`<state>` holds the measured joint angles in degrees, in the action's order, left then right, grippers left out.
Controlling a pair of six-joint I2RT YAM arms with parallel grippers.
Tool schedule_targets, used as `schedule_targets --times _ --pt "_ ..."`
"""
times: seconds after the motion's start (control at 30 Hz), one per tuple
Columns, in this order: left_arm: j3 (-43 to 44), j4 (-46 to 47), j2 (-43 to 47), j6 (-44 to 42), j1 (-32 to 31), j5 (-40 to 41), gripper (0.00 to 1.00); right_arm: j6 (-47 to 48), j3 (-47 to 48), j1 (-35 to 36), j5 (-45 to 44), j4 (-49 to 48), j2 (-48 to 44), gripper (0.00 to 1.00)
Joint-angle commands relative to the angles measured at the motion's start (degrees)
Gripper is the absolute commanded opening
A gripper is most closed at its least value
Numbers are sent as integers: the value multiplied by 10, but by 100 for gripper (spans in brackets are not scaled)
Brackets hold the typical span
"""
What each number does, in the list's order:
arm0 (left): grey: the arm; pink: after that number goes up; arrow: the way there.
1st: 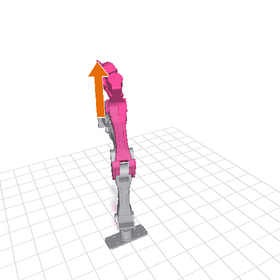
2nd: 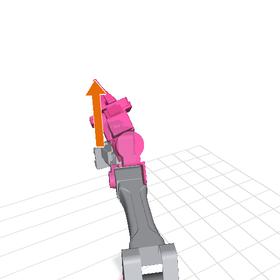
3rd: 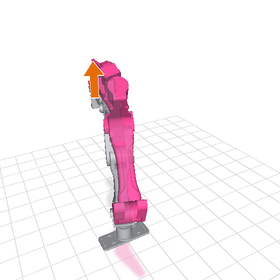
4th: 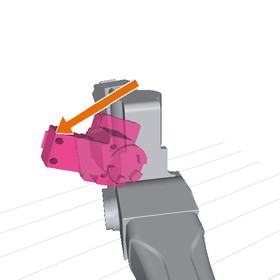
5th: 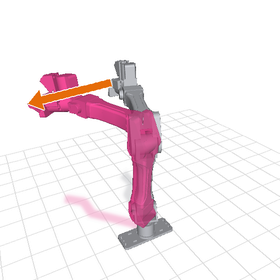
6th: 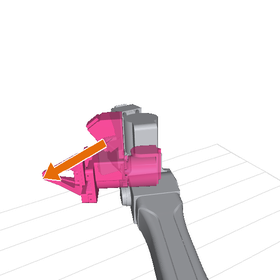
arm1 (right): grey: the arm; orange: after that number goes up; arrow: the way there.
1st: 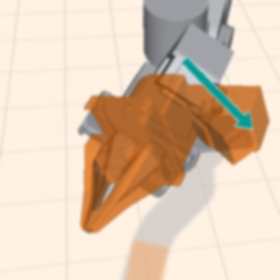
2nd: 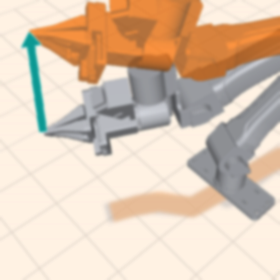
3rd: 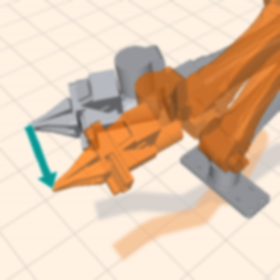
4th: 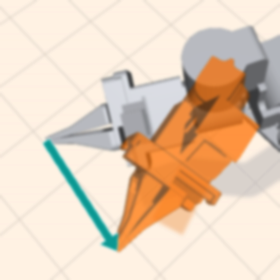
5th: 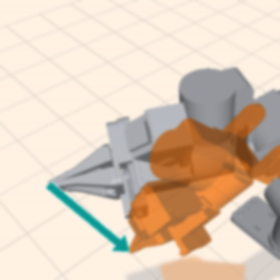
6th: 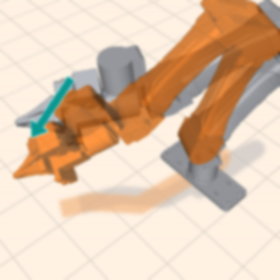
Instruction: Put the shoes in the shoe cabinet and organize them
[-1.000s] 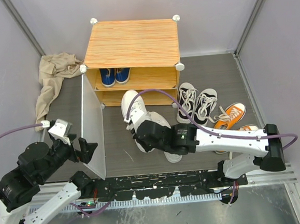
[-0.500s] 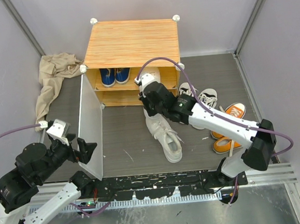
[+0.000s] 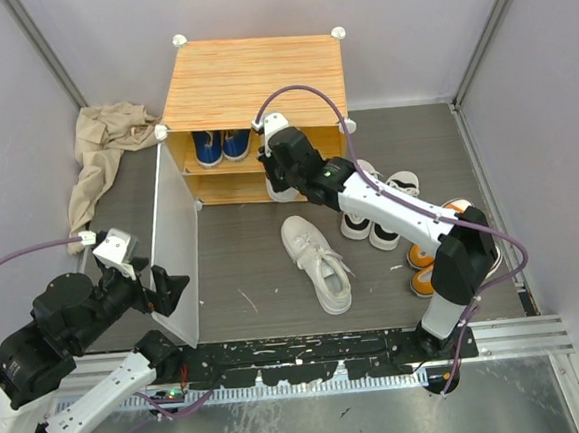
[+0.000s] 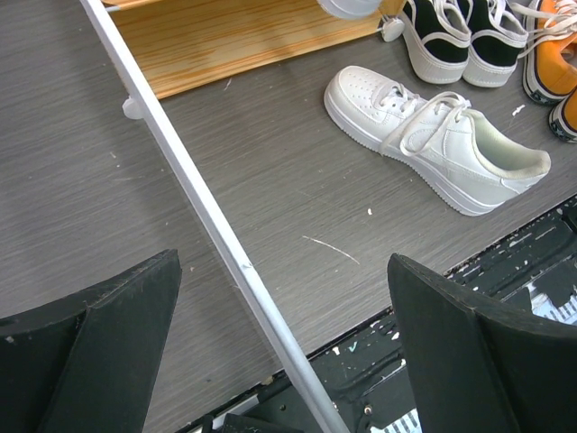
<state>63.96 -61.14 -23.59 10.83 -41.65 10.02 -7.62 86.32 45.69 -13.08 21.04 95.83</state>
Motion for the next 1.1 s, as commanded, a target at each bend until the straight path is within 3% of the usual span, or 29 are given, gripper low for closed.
schedule_targets --times 0.0,0.17,0.27,0.4,0.87,1.07 --pt "20 20 -7 -10 0 -8 98 32 81 -14 -16 -125 10 1" --pt "18 17 -3 -8 1 -9 98 32 108 -24 -26 -125 37 1" --pt "14 17 -1 -9 0 -6 98 28 105 -28 -54 -125 47 35" --pt "12 16 -4 -11 0 -4 98 25 80 -28 -52 -127 35 59" --pt "0 25 -8 -4 0 -14 98 5 -44 -28 56 -208 -111 84" --pt "-1 26 -5 -3 0 -16 98 -11 -37 -28 42 -173 -104 85"
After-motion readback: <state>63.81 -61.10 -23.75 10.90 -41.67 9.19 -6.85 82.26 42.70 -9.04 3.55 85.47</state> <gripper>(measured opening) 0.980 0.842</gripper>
